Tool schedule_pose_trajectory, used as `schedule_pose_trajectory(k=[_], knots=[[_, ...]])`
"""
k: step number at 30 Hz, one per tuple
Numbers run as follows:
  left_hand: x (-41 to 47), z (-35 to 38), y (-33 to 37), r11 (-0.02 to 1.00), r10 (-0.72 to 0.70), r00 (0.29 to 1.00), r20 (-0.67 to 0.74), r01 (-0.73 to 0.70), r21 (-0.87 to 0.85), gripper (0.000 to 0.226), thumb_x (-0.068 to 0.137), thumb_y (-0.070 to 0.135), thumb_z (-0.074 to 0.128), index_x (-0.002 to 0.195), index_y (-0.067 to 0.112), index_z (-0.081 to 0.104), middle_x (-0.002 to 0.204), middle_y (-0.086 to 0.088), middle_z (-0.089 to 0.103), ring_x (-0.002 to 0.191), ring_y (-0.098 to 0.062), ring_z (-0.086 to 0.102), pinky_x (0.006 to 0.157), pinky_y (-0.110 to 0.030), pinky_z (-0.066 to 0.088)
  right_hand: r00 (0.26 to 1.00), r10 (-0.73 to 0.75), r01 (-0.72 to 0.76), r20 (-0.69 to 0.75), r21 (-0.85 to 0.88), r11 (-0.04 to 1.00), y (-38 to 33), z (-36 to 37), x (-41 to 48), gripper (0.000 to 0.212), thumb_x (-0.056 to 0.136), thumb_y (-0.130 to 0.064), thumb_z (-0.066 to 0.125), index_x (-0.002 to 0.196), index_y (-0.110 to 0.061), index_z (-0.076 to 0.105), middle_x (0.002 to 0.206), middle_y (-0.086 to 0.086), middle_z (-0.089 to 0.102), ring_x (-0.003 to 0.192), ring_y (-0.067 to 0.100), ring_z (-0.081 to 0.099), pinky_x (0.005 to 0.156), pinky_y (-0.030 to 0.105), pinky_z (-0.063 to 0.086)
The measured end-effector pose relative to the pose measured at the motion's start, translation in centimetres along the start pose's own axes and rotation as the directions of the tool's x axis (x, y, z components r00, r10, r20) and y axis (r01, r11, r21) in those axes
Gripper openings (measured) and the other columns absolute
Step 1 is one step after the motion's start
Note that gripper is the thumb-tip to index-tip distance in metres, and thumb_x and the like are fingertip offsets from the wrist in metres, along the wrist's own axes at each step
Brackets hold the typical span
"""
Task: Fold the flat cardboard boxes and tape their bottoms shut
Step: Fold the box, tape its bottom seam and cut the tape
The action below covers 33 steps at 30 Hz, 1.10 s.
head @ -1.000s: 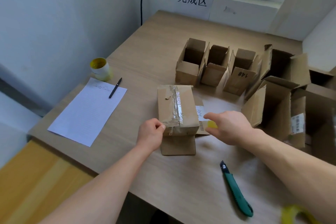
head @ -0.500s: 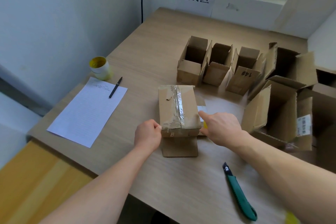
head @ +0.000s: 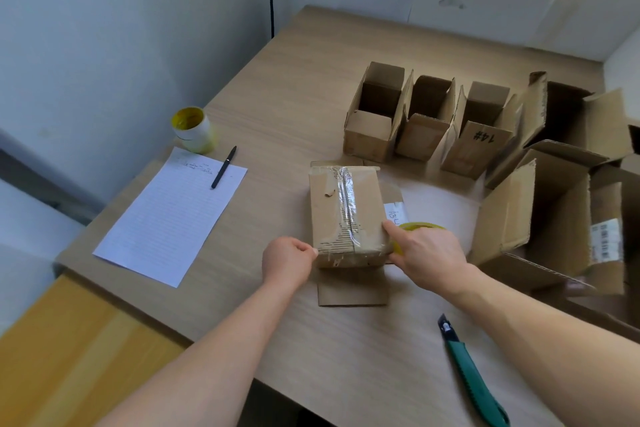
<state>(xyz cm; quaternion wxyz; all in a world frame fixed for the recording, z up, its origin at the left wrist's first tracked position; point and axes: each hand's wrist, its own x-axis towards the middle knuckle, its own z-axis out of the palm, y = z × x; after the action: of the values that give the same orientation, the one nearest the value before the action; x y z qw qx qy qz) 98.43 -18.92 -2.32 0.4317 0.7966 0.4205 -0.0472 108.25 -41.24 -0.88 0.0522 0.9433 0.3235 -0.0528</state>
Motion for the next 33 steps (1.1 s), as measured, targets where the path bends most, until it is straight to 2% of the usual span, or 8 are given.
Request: schedule_pose_trajectory(k=[3,6,8,11,17,24,29,33], knots=[[1.4,-0.3,-0.1,0.959,-0.186,0.982,0.032,0.188,-0.21,0.074,0.069,0.021,0.086,0.133,0.006,0.052,0.133,-0.012,0.058,0.12,-0.032,0.058,0.099,-0.041,0.049,1.0,-0.003,0.003,0.008,-0.001,1.0,0.0,0.1,0.0,0.054,0.095,-0.052,0.05,0.141,-0.029,0.035,0.098,-0.001,0.069,0.089,0.026,0.065,0.066,0.035,0.051],[1.0,0.2,1.0,0.931,0.346,0.928,-0.141,-0.32,0.179,0.073,0.08,0.033,0.073,0.143,0.017,0.042,0.146,-0.009,0.04,0.137,-0.031,0.037,0.108,-0.041,0.034,1.0,-0.021,0.02,0.016,0.022,1.0,0.0,0.0,0.1,0.056,0.095,-0.052,0.051,0.143,-0.027,0.036,0.098,0.002,0.069,0.087,0.028,0.065,0.064,0.035,0.048],[0.5,1.0,2.5,0.584,0.692,0.716,0.088,-0.628,0.514,0.074,0.086,0.053,0.062,0.149,0.028,0.032,0.159,-0.005,0.019,0.148,-0.03,0.011,0.115,-0.046,0.02,0.999,-0.033,0.032,0.015,0.029,0.999,0.0,0.2,0.3,0.058,0.095,-0.053,0.051,0.144,-0.027,0.034,0.099,0.002,0.069,0.087,0.028,0.065,0.064,0.036,0.047],[1.8,2.9,3.7,0.261,0.61,0.625,0.487,-0.739,0.621,0.082,0.091,0.067,0.043,0.157,0.029,0.013,0.166,0.0,-0.007,0.151,-0.028,-0.013,0.118,-0.052,0.003,0.998,-0.053,0.052,0.017,0.039,0.998,0.2,0.3,0.5,0.06,0.095,-0.054,0.049,0.146,-0.027,0.033,0.105,0.002,0.069,0.092,0.029,0.065,0.07,0.037,0.051],[4.0,5.1,2.2,-0.003,0.719,0.447,0.532,-0.764,0.646,0.082,0.075,0.063,0.07,0.138,0.016,0.048,0.148,-0.018,0.046,0.132,-0.044,0.047,0.092,-0.066,0.044,0.997,-0.067,0.063,0.032,0.097,0.993,1.1,0.7,0.7,0.066,0.093,-0.058,0.052,0.15,-0.031,0.031,0.113,0.005,0.068,0.101,0.032,0.064,0.075,0.037,0.048],[4.4,4.6,2.5,0.212,0.719,0.513,0.469,-0.804,0.555,0.113,0.067,0.069,0.072,0.156,0.021,0.02,0.159,0.001,0.032,0.145,-0.027,0.033,0.109,-0.045,0.024,0.992,-0.105,0.095,0.07,0.131,0.987,2.6,0.8,1.3,0.072,0.089,-0.066,0.055,0.151,-0.039,0.031,0.12,0.002,0.068,0.108,0.027,0.063,0.087,0.035,0.046],[3.6,3.8,2.8,0.199,0.668,0.542,0.51,-0.79,0.579,0.098,0.079,0.081,0.02,0.157,0.023,0.016,0.163,0.007,0.02,0.149,-0.021,0.017,0.112,-0.042,0.019,0.973,-0.127,0.093,0.191,0.178,0.98,3.2,0.1,0.9,0.071,0.091,-0.066,0.05,0.152,-0.044,0.019,0.135,-0.005,0.061,0.115,0.026,0.058,0.095,0.041,0.035],[2.4,3.5,0.9,0.178,0.723,0.507,0.469,-0.793,0.582,0.071,0.094,0.066,0.024,0.15,0.022,0.031,0.152,0.004,0.043,0.138,-0.022,0.032,0.102,-0.046,0.04,0.922,-0.149,0.028,0.357,0.323,0.946,3.6,-0.4,-1.0,0.07,0.092,-0.056,0.052,0.153,-0.037,0.024,0.141,0.004,0.056,0.124,0.031,0.052,0.101,0.041,0.038]])
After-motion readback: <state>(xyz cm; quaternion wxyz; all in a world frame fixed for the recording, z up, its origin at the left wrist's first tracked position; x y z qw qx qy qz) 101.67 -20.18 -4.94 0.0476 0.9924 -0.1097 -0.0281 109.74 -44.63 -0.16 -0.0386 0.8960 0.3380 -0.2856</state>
